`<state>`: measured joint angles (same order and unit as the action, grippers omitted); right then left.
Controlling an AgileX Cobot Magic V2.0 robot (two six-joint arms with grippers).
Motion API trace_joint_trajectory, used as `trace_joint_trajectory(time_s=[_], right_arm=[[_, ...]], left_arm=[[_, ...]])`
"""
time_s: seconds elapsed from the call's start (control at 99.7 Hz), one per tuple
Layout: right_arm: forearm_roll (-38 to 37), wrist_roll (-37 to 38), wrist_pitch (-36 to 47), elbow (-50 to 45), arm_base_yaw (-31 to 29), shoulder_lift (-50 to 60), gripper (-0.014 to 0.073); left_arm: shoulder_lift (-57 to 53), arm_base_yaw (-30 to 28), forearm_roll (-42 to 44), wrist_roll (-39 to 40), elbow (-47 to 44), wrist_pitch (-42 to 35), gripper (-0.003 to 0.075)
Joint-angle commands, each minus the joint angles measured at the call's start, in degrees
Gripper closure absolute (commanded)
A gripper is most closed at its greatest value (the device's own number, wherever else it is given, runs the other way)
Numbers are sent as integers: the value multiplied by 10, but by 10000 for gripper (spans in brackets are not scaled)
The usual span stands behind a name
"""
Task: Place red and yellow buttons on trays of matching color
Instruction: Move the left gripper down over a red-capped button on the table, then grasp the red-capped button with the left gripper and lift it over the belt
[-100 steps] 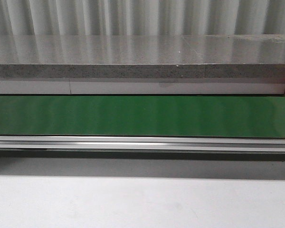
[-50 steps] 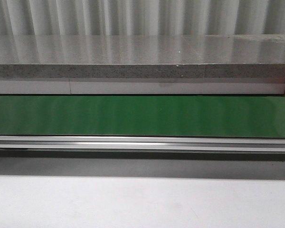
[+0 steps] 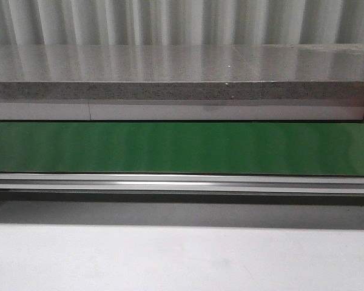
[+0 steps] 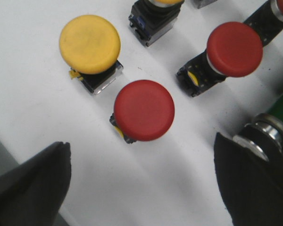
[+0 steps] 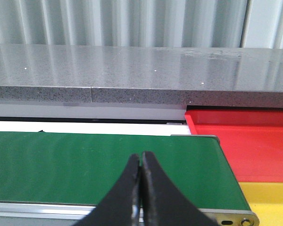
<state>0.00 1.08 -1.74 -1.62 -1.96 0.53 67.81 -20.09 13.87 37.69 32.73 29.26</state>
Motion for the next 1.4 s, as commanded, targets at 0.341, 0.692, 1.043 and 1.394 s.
trace_joint_trajectory(time_s=[0.341,0.692,1.043,1.394], right_arm=[[-6,-3,46,9,-3,9,659],[-6,-3,46,9,-3,9,659],[-6,-3,46,9,-3,9,659],[-6,-3,46,9,-3,9,659]], left_arm=[[93,-20,13,0,53,-76,134],[141,-20,23,0,53,-106,206],[144,-20,39,0,53,-129,290],[143,-20,39,0,53,-108,599]])
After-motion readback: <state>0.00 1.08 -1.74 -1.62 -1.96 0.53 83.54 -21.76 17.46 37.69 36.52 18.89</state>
